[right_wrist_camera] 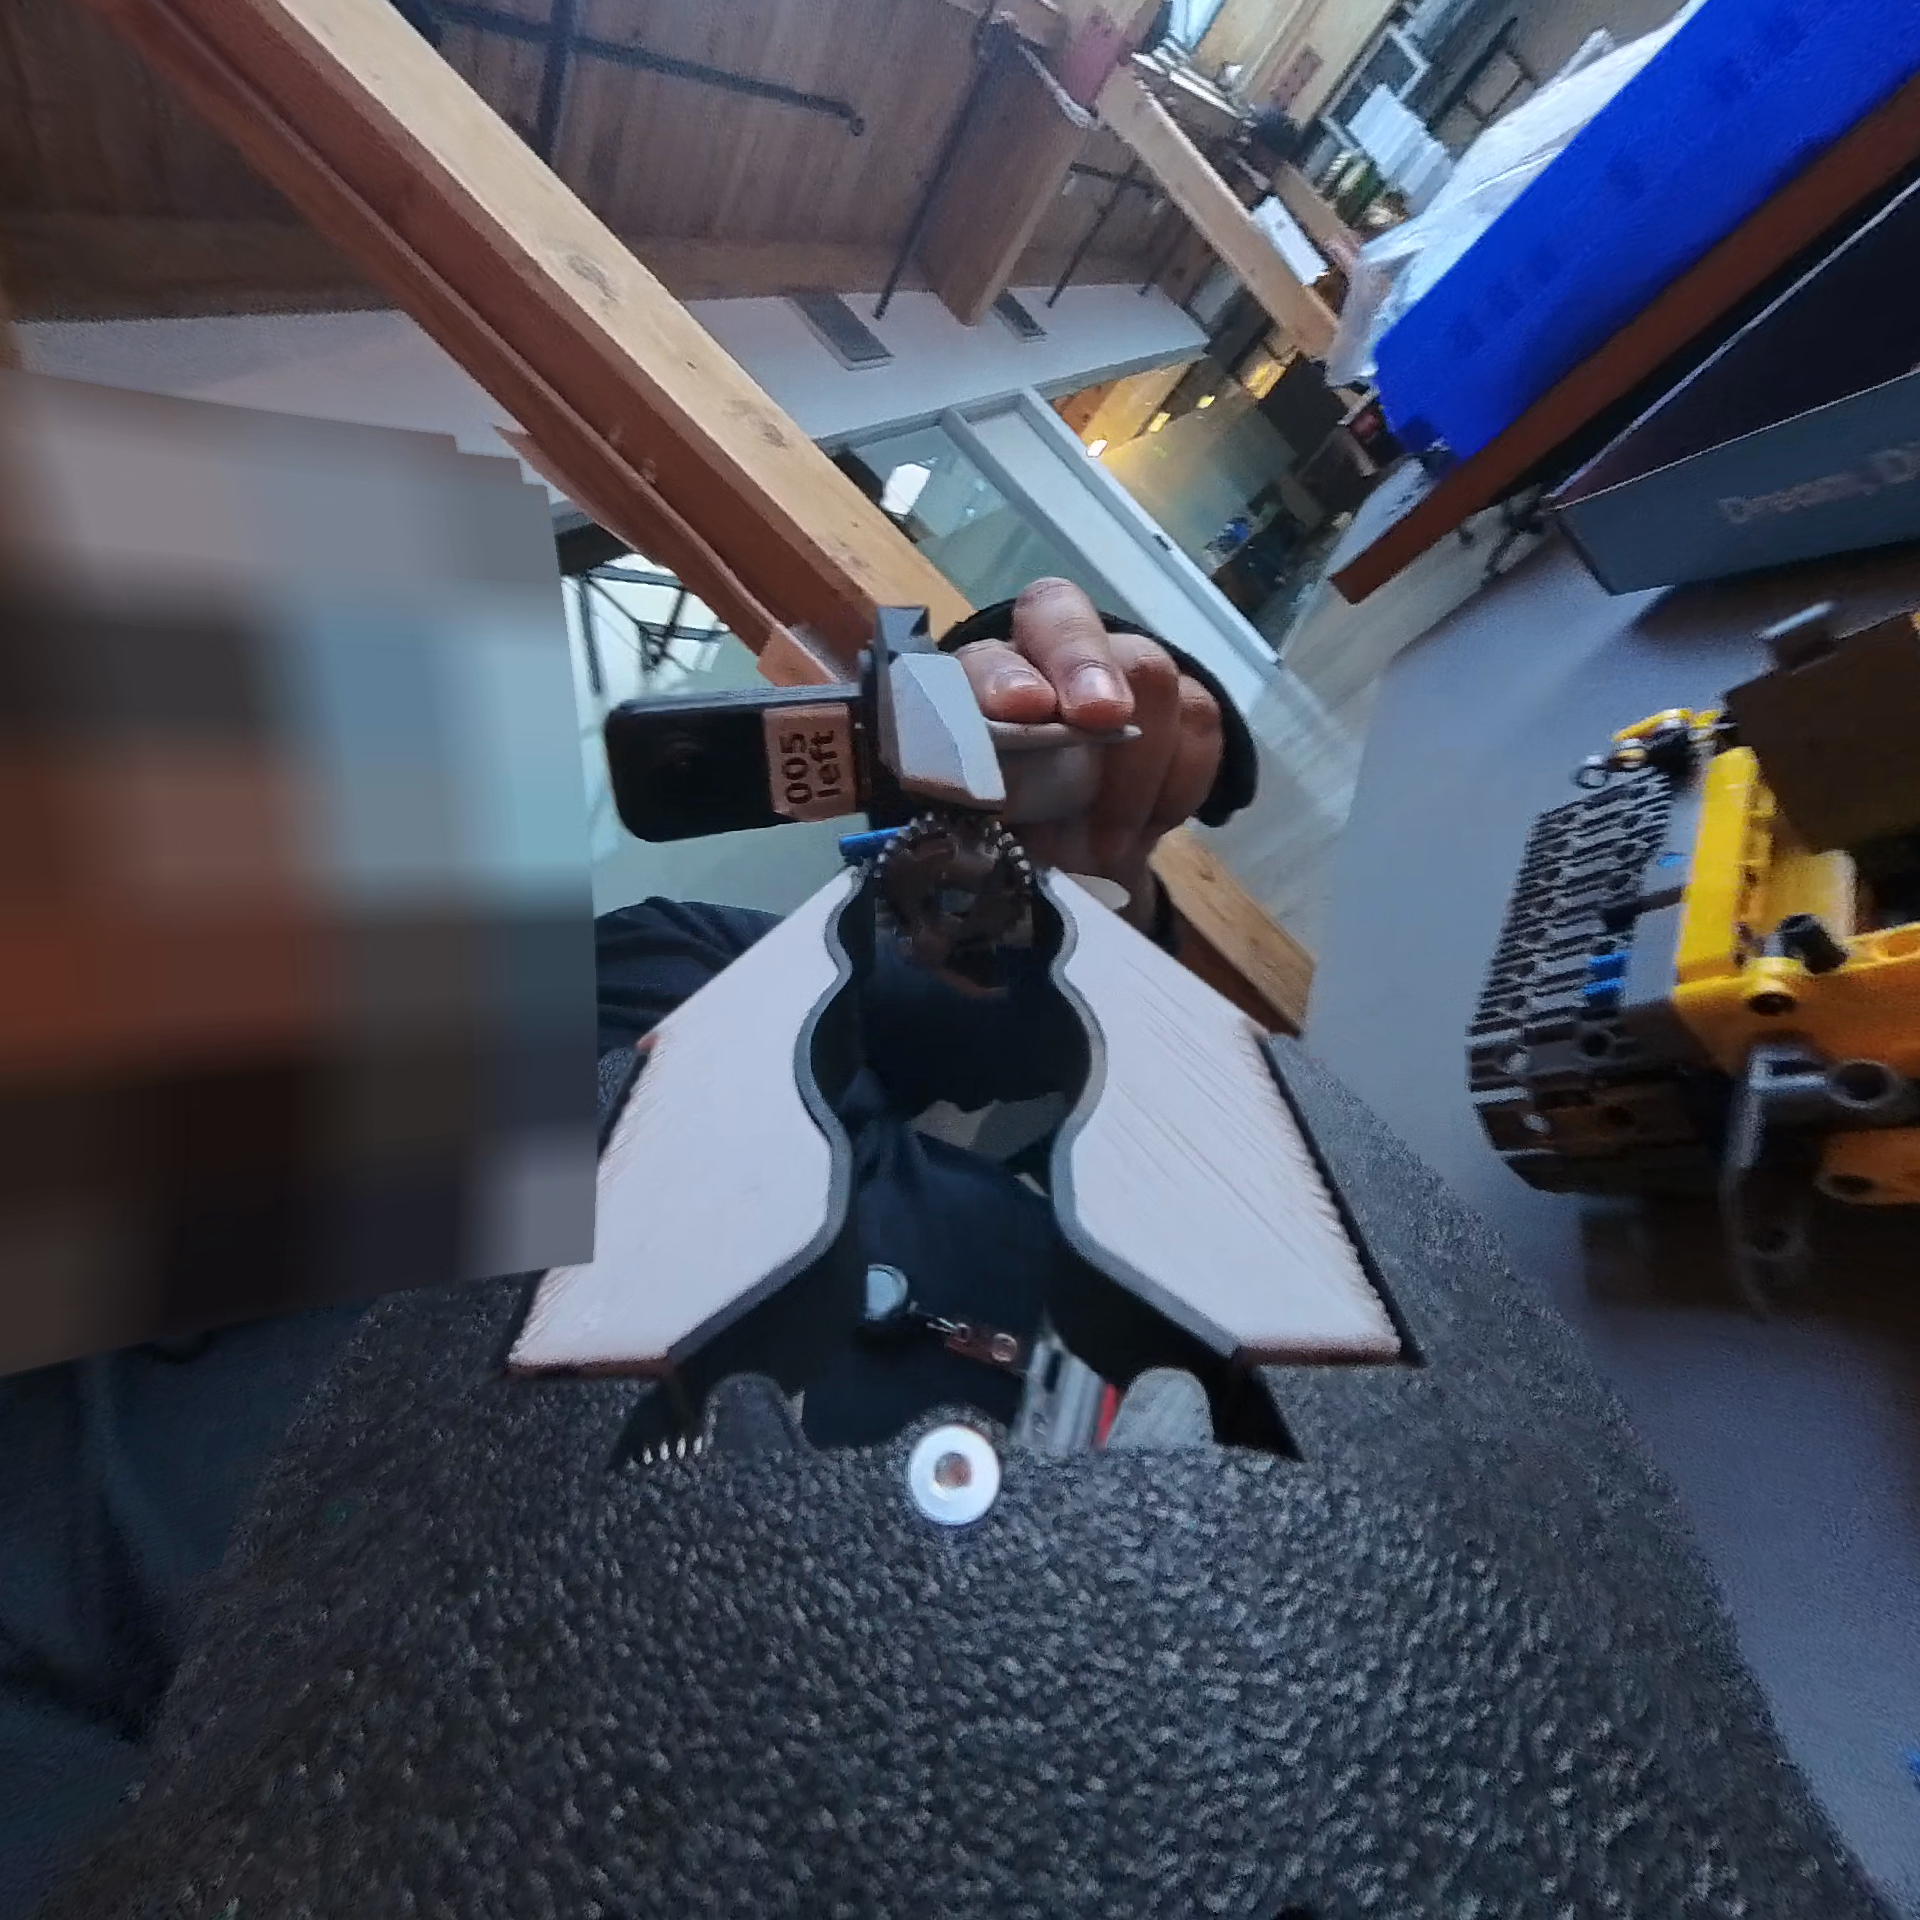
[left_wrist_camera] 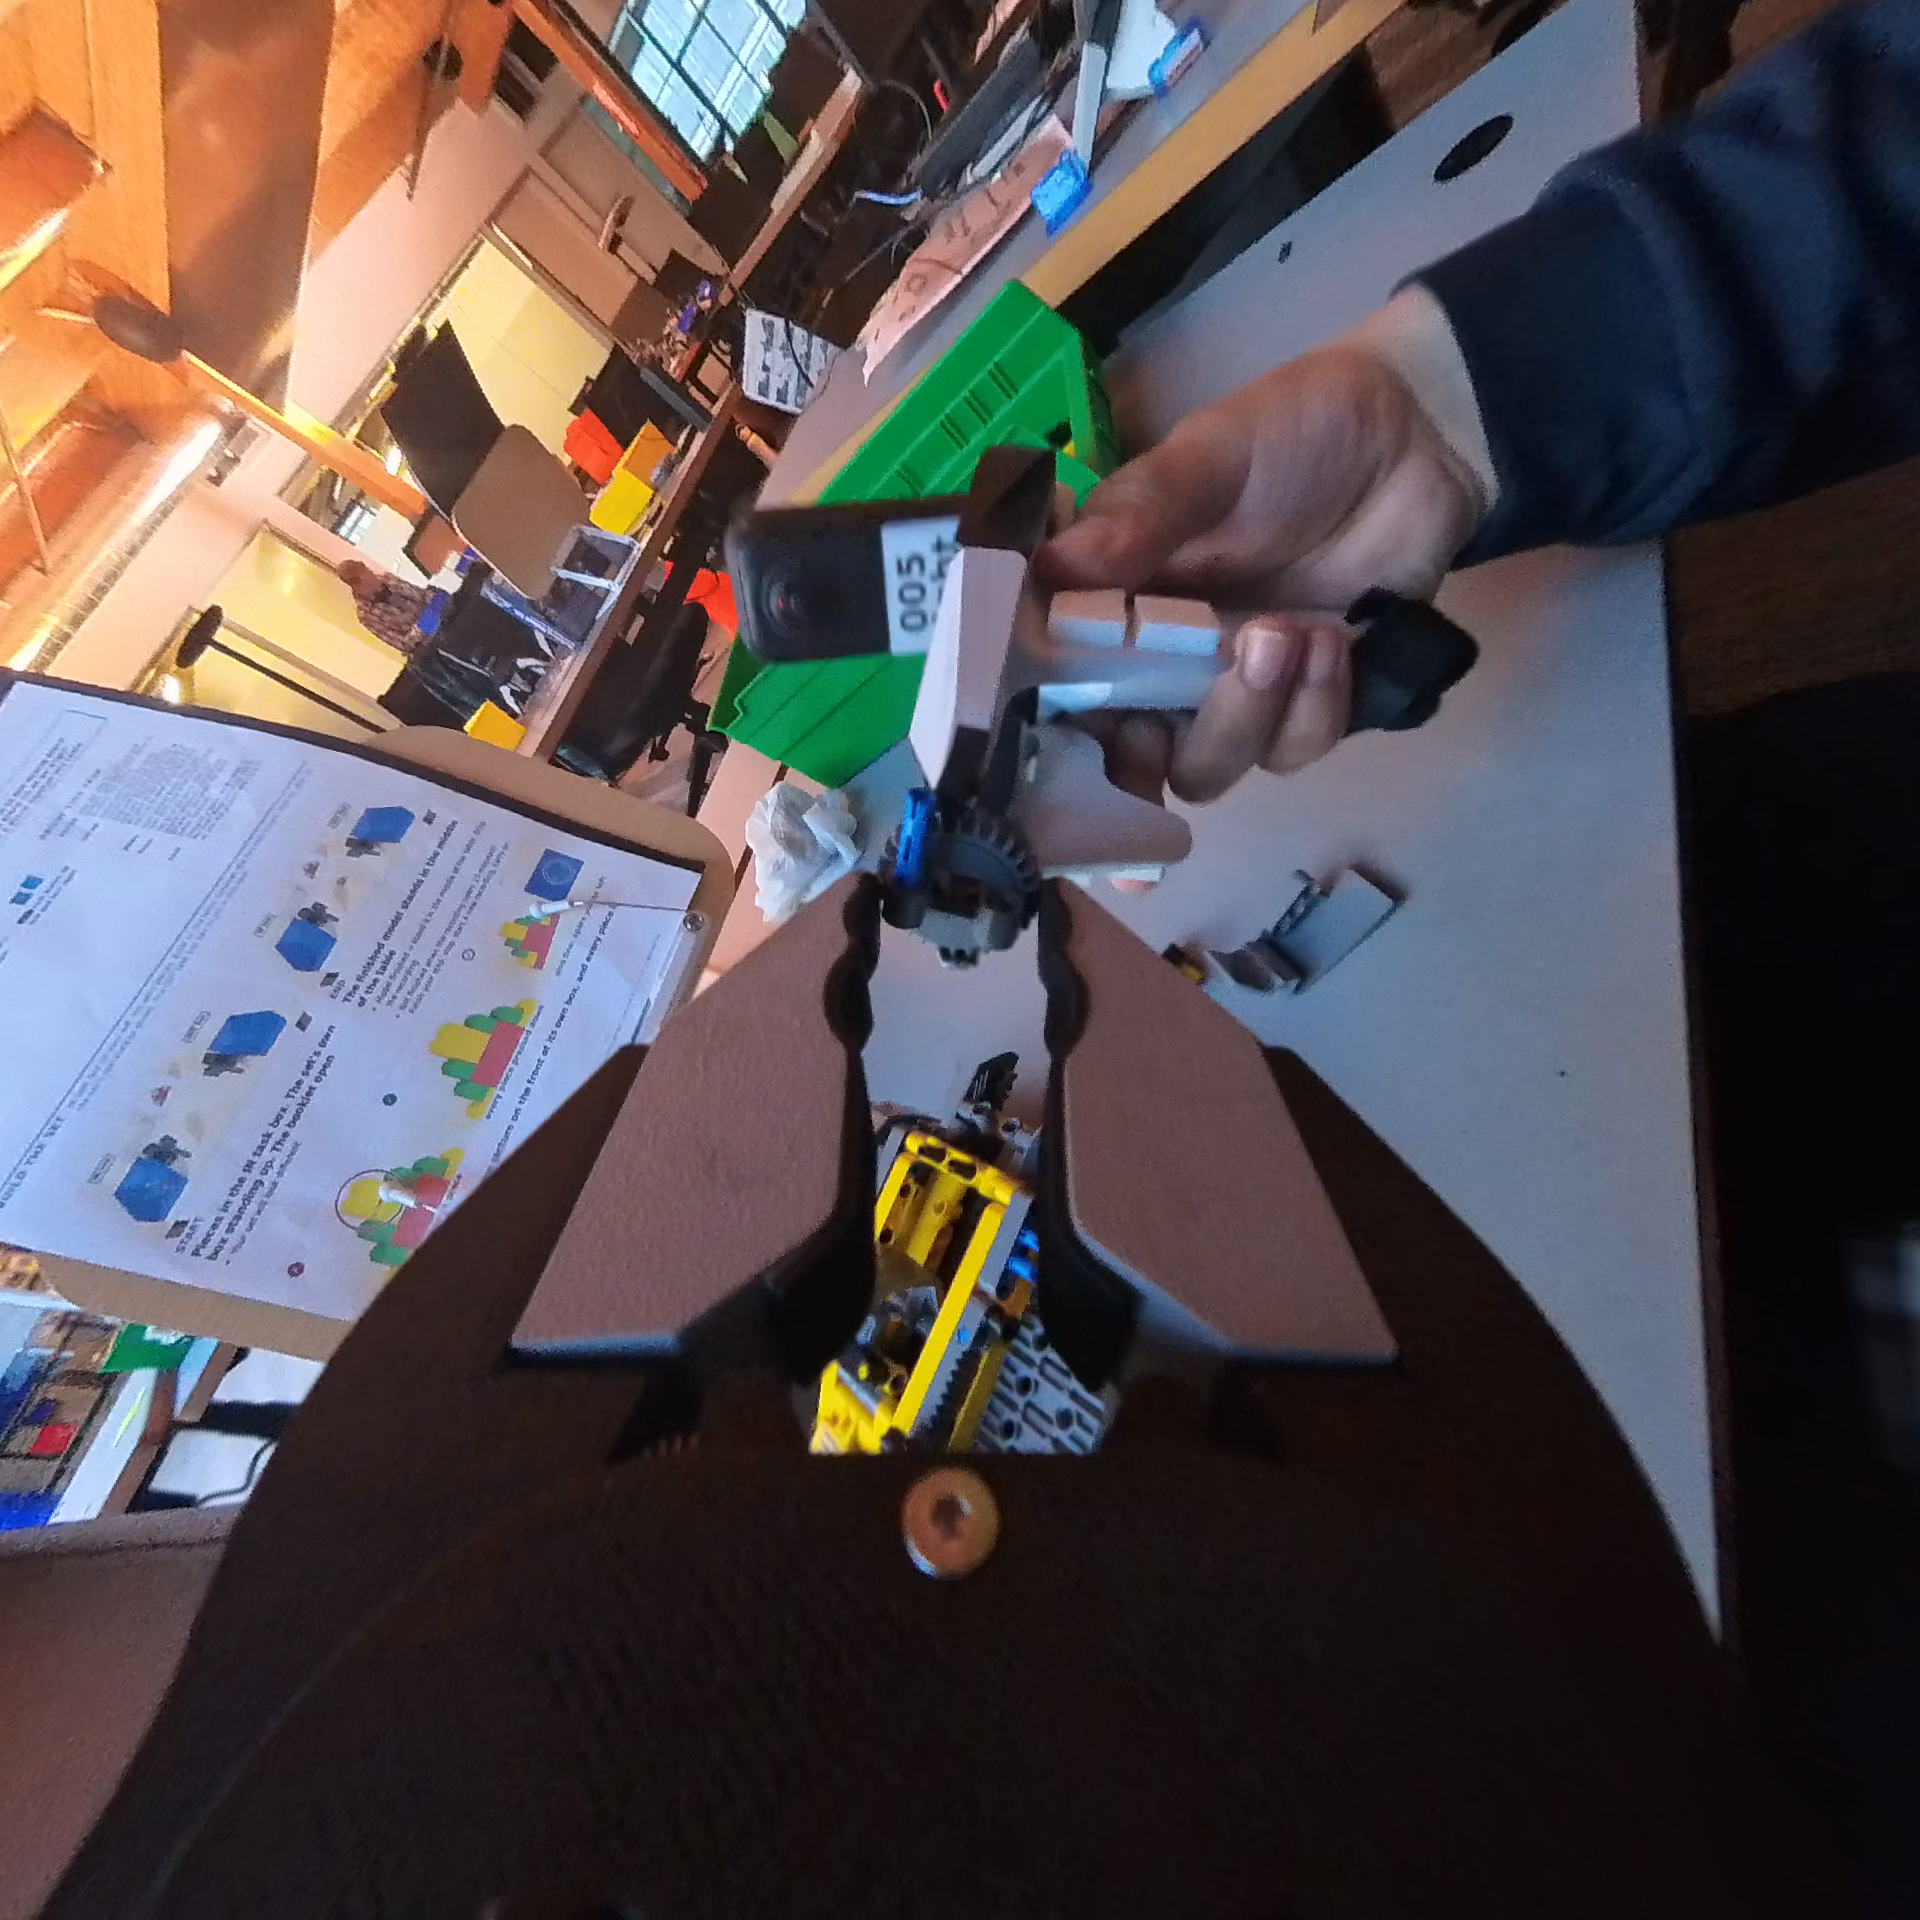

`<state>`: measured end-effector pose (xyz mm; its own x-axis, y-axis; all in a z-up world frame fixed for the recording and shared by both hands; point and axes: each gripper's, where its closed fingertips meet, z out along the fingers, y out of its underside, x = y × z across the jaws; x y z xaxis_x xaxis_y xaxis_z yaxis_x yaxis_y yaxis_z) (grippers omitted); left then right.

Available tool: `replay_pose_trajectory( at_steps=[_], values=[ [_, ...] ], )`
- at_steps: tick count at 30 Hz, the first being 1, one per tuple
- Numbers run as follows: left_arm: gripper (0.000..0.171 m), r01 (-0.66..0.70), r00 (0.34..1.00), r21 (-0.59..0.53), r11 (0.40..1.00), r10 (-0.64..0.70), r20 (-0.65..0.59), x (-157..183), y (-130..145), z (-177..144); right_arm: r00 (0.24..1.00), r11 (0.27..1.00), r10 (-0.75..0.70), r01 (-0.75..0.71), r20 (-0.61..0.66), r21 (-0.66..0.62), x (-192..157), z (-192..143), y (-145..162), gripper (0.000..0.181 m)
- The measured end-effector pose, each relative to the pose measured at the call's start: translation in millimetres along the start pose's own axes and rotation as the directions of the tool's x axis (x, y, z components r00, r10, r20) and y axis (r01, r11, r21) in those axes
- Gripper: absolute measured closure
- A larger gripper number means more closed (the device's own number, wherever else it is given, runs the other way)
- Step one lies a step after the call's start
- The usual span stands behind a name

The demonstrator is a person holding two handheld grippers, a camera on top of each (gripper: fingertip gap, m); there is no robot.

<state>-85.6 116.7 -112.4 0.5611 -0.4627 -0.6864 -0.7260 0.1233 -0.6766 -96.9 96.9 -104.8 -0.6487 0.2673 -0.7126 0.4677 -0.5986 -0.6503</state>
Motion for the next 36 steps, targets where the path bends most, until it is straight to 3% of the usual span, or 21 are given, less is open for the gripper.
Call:
replay_pose_trajectory(
  at_steps=[1, 5, 9, 14, 17, 20, 22, 27, 32, 36],
  values=[
    [0.144, -0.004, 1.000, -0.018, 1.000, 0.004, 0.003, -0.5, 3.3, 0.7, 0.998, 0.999, -0.031, 0.030, -0.052, -0.010, 4.1, -2.4, -0.9, 0.151],
    [0.144, 0.033, 0.999, -0.078, 0.996, -0.033, -0.006, -1.8, 19.3, 4.6, 0.916, 0.972, -0.228, 0.198, -0.330, -0.123, 25.6, -18.5, -4.2, 0.144],
    [0.144, 0.100, 0.995, -0.123, 0.987, -0.102, -0.004, -5.6, 33.2, 7.6, 0.736, 0.895, -0.446, 0.360, -0.509, -0.263, 32.1, -30.3, -13.3, 0.146],
    [0.144, 0.059, 0.998, -0.226, 0.972, -0.063, -0.010, -1.9, 50.0, 9.3, 0.567, 0.759, -0.651, 0.516, -0.505, -0.398, 11.6, -15.4, -16.8, 0.149],
    [0.144, 0.036, 0.999, -0.234, 0.971, -0.043, -0.022, 2.9, 47.8, 11.4, 0.401, 0.638, -0.769, 0.531, -0.498, -0.557, 21.7, -11.4, -8.9, 0.151],
    [0.144, 0.018, 0.999, -0.240, 0.971, -0.026, -0.029, 5.7, 47.6, 12.2, 0.220, 0.508, -0.858, 0.505, -0.465, -0.698, 34.8, -13.9, -5.4, 0.164],
    [0.144, 0.002, 0.999, -0.255, 0.967, -0.010, -0.032, 6.1, 50.4, 11.8, 0.142, 0.440, -0.892, 0.489, -0.429, -0.753, 37.9, -14.2, -4.2, 0.173],
    [0.145, -0.006, 0.998, -0.261, 0.965, -0.009, -0.055, 10.2, 51.2, 11.9, 0.068, 0.353, -0.927, 0.482, -0.368, -0.802, 39.8, -12.6, -1.1, 0.173],
    [0.145, 0.005, 0.997, -0.249, 0.969, -0.023, -0.068, 12.1, 48.6, 11.5, 0.071, 0.334, -0.934, 0.511, -0.349, -0.792, 37.5, -12.3, -0.4, 0.179],
    [0.144, 0.094, 0.993, -0.182, 0.979, -0.106, -0.058, 6.5, 39.4, 9.3, 0.090, 0.343, -0.930, 0.560, -0.356, -0.754, 29.1, -14.0, -5.4, 0.179]
  ],
)
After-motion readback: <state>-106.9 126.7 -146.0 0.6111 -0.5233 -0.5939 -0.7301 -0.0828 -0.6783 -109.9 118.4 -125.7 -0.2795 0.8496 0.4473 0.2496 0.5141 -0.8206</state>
